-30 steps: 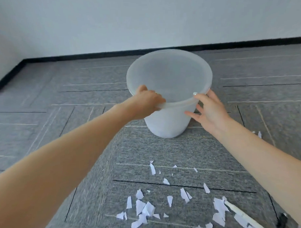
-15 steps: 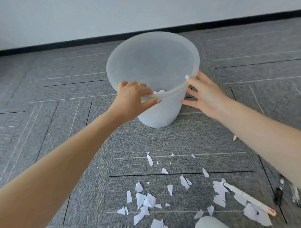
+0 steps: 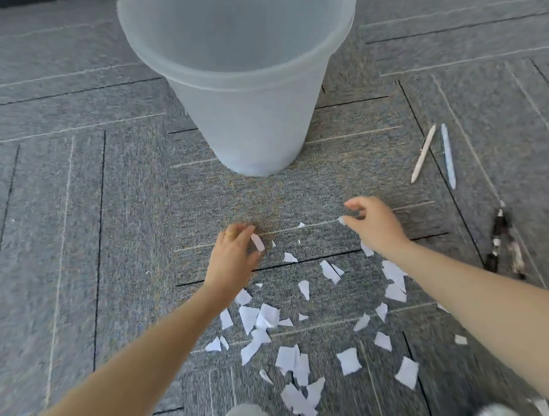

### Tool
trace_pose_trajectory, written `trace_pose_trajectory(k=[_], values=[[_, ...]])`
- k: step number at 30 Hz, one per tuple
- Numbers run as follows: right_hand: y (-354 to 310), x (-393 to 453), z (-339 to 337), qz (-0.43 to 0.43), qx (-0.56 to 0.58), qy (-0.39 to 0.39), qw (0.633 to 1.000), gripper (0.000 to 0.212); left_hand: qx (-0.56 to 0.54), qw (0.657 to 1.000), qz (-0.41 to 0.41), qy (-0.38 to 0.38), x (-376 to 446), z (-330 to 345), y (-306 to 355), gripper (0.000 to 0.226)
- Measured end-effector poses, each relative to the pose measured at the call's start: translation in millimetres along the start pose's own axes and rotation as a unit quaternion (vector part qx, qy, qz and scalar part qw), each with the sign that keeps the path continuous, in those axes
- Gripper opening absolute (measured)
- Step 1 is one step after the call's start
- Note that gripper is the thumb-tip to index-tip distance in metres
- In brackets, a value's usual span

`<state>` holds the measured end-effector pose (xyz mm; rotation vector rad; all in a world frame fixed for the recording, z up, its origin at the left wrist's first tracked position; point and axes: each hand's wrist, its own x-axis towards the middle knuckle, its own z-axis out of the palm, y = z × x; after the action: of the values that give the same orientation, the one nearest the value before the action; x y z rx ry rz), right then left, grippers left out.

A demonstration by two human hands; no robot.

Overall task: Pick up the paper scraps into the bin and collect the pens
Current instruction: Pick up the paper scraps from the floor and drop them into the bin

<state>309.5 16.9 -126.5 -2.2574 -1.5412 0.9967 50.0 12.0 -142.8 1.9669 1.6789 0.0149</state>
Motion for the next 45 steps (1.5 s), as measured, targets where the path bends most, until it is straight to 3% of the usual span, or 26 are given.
trace_pose_trajectory(k=[5,13,22,27,30,34,39,42,45], values=[[0.3,-6.8,31.2,0.033,-0.020,0.118,0.992,0.028,-0.080,0.995,-0.049,0.045,11.0,1.7,3.7,0.055],[-2.0,-18.4,53.8,0.067,0.078,0.209,0.972,0.013,-0.098,0.993,-0.037,0.052,15.0,-0.4,8.2,0.025],[-3.1,-16.2,34.4,0.017,0.001,0.129,0.991,0.012,-0.165,0.984,-0.064,0.033,19.4,-6.8,0.9,0.016],[-32.5,-10.3,50.2,-0.085,0.032,0.006,0.996,0.009,-0.224,0.971,-0.078,-0.040,19.9,-4.0,12.6,0.021],[-41.7,-7.4,63.9,-0.039,0.016,0.030,0.999,0.005,-0.199,0.977,-0.059,-0.050,12.3,3.5,22.1,0.020],[-43.3,-5.3,68.2,-0.011,-0.001,0.047,0.999,0.010,-0.068,0.997,0.032,-0.026,9.1,4.9,19.5,0.022],[-42.2,-8.9,69.3,-0.016,0.028,0.071,0.997,0.010,0.038,0.991,0.126,-0.024,5.3,9.4,17.5,0.014],[-41.8,-9.4,68.7,-0.023,0.032,0.082,0.996,0.007,0.088,0.985,0.145,-0.032,8.2,7.1,20.6,0.019],[-43.8,-11.9,69.0,-0.009,0.018,0.100,0.995,0.010,0.060,0.991,0.114,-0.048,17.8,2.7,28.3,0.017]])
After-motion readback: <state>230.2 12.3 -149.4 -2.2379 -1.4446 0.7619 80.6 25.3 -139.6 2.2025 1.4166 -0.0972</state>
